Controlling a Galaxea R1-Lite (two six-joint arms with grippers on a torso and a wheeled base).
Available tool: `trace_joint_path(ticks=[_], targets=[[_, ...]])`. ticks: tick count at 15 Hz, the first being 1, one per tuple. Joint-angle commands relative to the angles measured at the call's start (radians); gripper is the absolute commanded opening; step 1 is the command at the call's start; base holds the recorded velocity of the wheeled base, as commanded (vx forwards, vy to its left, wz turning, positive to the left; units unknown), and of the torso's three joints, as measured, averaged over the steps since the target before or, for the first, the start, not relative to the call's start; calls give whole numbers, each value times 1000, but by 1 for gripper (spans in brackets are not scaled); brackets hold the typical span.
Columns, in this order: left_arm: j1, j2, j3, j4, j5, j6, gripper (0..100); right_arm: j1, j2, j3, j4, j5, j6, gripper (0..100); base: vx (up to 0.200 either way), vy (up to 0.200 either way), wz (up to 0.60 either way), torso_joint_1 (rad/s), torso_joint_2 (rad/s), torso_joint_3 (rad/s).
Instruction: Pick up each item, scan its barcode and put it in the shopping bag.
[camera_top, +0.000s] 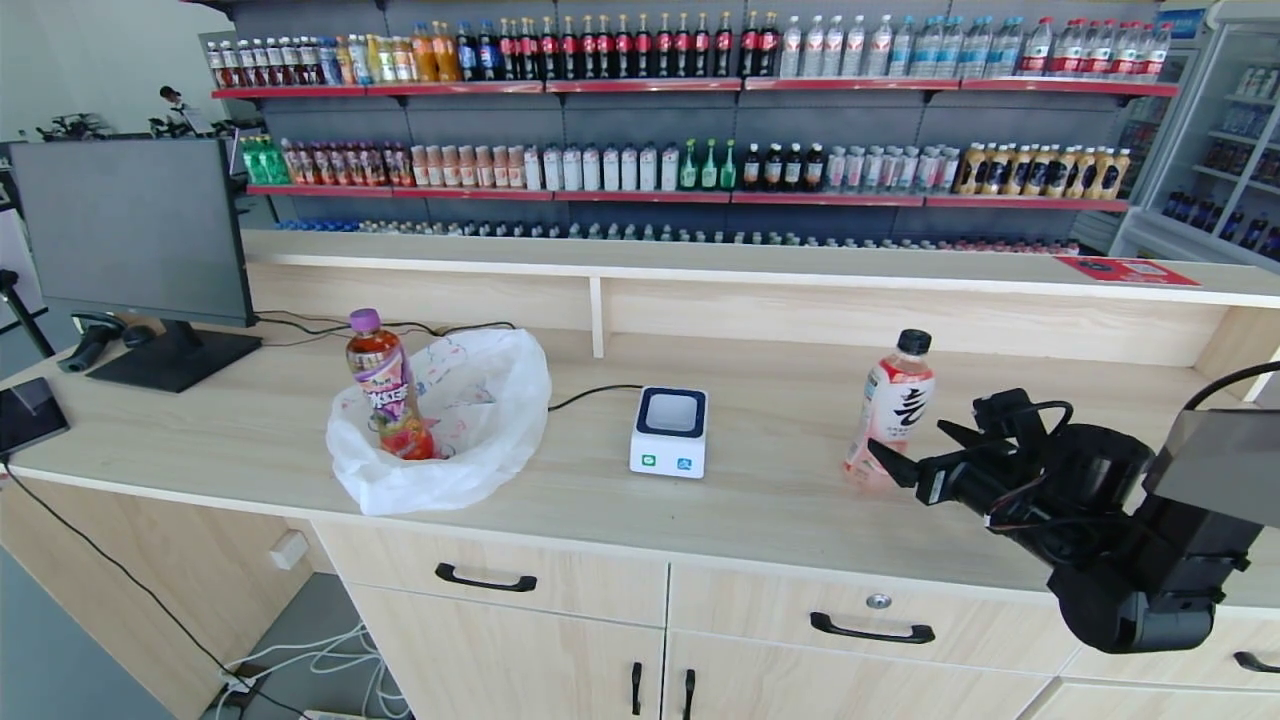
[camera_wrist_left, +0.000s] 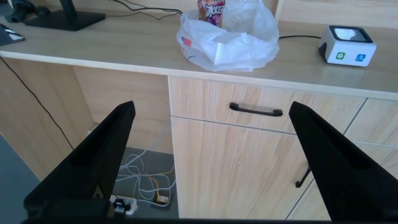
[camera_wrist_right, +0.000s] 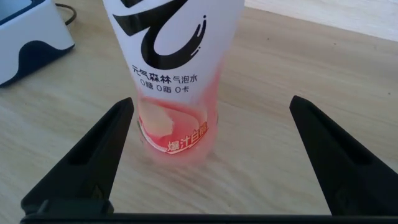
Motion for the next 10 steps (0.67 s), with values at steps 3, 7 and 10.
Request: trace_joint_path(ticks=[3,7,10], targets=[[0,0,0,0,0,0,100,97,15,-70,-1,-181,150,100,0,0,0,0,0,0],[0,0,0,0,0,0,100,123,47,-152,-1,-244,170,100,0,0,0,0,0,0],[0,0,0,0,0,0,100,123,52,-151,-1,-244,170,100,0,0,0,0,0,0]])
